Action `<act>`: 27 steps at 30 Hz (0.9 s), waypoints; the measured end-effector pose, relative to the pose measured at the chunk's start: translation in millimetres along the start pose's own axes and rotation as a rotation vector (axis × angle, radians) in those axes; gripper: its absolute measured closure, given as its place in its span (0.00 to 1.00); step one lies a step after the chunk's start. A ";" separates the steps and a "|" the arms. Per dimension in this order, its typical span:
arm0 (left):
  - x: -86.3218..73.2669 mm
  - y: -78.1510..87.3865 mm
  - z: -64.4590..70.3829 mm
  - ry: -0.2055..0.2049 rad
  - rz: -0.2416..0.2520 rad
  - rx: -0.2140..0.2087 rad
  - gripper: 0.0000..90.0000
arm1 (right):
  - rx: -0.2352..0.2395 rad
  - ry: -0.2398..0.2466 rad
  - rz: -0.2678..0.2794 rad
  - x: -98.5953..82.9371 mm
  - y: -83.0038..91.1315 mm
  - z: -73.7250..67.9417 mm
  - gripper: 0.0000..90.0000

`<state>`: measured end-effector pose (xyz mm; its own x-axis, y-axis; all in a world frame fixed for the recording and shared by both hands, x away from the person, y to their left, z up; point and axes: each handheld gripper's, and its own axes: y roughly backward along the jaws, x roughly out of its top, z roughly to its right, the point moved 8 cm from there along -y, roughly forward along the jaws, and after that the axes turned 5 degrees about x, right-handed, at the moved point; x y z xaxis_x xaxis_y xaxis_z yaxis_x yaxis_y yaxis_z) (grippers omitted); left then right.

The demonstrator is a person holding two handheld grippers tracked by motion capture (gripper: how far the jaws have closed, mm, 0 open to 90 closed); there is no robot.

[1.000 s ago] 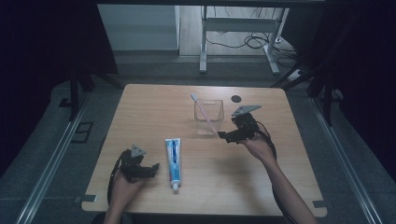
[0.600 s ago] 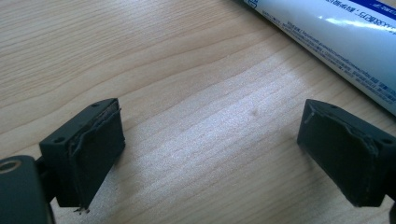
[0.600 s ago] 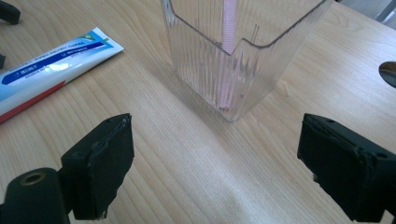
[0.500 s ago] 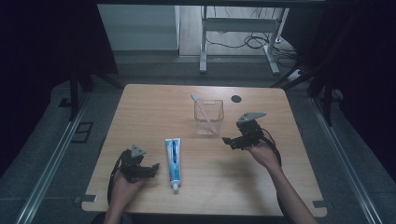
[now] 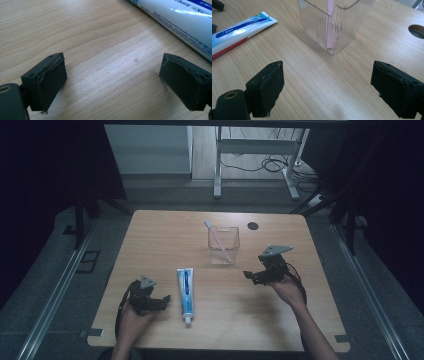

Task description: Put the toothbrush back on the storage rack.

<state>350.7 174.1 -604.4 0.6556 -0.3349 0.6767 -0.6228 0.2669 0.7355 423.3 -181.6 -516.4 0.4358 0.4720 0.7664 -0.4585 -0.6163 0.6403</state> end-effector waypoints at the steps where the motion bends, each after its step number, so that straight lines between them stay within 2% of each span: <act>1: 0.0 0.0 0.0 0.000 0.000 0.000 0.08 | 0.003 -0.001 -0.001 -2.0 -0.3 0.1 0.13; 12: 0.0 0.0 -0.1 -0.001 0.000 0.000 0.08 | 0.013 -0.026 -0.003 -24.3 -4.7 -1.5 0.14; 27: 0.0 -0.1 0.0 0.000 0.001 0.000 0.08 | -0.014 -0.022 0.034 -47.4 10.5 -3.0 0.14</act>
<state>350.7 174.1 -604.4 0.6551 -0.3350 0.6773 -0.6233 0.2671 0.7350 395.6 -208.5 -545.9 0.4368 0.4372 0.7862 -0.4837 -0.6227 0.6150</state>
